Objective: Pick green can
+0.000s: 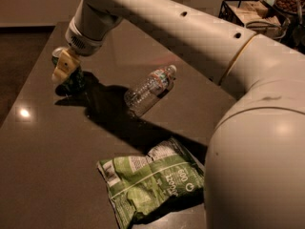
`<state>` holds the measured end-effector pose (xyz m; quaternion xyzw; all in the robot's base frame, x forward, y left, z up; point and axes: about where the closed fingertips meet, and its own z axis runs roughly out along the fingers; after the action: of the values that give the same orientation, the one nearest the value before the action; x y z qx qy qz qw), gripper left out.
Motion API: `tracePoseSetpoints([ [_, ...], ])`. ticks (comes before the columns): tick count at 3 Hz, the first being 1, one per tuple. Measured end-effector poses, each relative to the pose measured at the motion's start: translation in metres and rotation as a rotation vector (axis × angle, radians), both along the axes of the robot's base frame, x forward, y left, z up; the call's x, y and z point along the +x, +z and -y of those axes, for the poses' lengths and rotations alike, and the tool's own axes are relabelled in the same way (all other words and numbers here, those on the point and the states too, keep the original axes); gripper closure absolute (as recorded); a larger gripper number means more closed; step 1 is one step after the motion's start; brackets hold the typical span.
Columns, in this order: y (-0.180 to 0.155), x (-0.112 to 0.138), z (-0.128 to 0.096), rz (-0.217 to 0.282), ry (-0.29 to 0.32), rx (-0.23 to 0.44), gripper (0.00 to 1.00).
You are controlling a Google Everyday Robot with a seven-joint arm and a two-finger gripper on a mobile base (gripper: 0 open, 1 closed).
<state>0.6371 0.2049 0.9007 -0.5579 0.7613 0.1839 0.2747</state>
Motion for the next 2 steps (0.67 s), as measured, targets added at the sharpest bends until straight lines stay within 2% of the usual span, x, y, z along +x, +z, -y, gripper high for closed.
tracePoseSetpoints([
  [1,0.003,-0.003,-0.011,0.002,0.017,0.011,0.42],
  [2,0.023,-0.016,-0.014,0.024,0.056,0.033,0.73],
])
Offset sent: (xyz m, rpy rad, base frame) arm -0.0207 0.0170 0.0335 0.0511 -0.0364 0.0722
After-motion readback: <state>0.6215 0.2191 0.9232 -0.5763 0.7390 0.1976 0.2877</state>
